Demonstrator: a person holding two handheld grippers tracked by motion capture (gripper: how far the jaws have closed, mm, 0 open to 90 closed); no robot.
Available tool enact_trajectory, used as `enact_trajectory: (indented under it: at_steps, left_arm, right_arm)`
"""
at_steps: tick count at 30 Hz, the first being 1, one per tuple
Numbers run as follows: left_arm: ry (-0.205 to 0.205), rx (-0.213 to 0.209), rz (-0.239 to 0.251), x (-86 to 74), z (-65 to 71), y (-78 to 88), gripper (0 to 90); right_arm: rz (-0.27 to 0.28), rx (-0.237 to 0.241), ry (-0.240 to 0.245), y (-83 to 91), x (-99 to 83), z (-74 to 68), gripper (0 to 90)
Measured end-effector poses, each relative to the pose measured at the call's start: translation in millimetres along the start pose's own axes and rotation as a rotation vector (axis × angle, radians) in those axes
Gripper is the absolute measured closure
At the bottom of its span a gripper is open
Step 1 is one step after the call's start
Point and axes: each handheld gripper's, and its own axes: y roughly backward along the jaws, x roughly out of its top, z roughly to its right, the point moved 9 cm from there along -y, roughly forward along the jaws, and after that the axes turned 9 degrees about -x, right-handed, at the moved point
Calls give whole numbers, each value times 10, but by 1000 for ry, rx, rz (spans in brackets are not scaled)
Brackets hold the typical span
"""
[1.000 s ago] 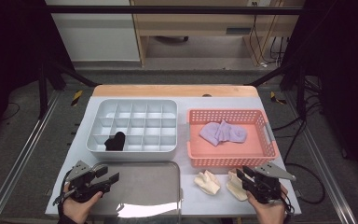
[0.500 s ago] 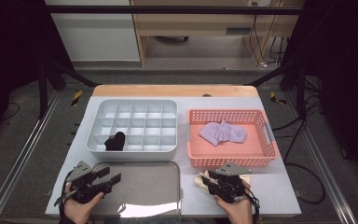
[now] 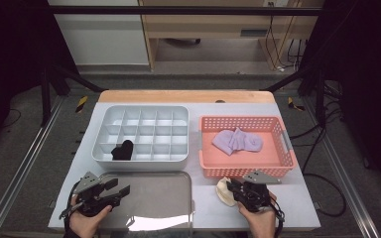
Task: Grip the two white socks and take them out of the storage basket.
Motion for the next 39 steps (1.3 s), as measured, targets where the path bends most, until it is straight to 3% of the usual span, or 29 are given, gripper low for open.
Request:
enact_trajectory:
  at_steps: [2, 3, 6, 10, 11, 14, 17, 19, 22, 25, 28, 34, 39]
  left_arm:
    - [-1, 0, -1, -2, 0, -3, 390]
    - [-2, 0, -4, -6, 3, -7, 389]
    - [-6, 0, -6, -6, 4, -8, 384]
    - [-5, 0, -6, -5, 6, -14, 375]
    - [-5, 0, -6, -5, 5, -14, 373]
    - [-1, 1, -1, 3, 2, -8, 369]
    - [-1, 4, 0, 6, 0, -5, 368]
    - [1, 5, 3, 11, 9, -3, 366]
    - [2, 5, 6, 14, 15, -2, 364]
    - [-1, 3, 12, 24, 31, 15, 363]
    - [-4, 4, 20, 38, 31, 29, 363]
    - [9, 6, 21, 34, 17, 20, 362]
    - [14, 12, 27, 41, 16, 16, 362]
  right_arm:
    - [-8, -20, 5, -20, -22, 37, 769]
    - [-21, -66, 19, -63, -54, 96, 753]
    - [-34, -83, 24, -104, -81, 118, 731]
    - [-38, -53, 29, -112, -94, 76, 688]
    - [2, -41, 35, -57, -27, 53, 666]
    - [48, -23, 30, 37, 56, -2, 658]
    - [68, -2, 35, 90, 85, -77, 663]
    - [73, 35, 53, 134, 89, -211, 694]
    - [56, 58, 61, 136, 64, -303, 716]
    - [-11, 68, 76, 29, -63, -383, 734]
    - [-56, 60, 61, -53, -155, -381, 727]
    - [-103, 39, 103, -171, -271, -379, 690]
    - [-116, 14, 141, -178, -277, -336, 832]
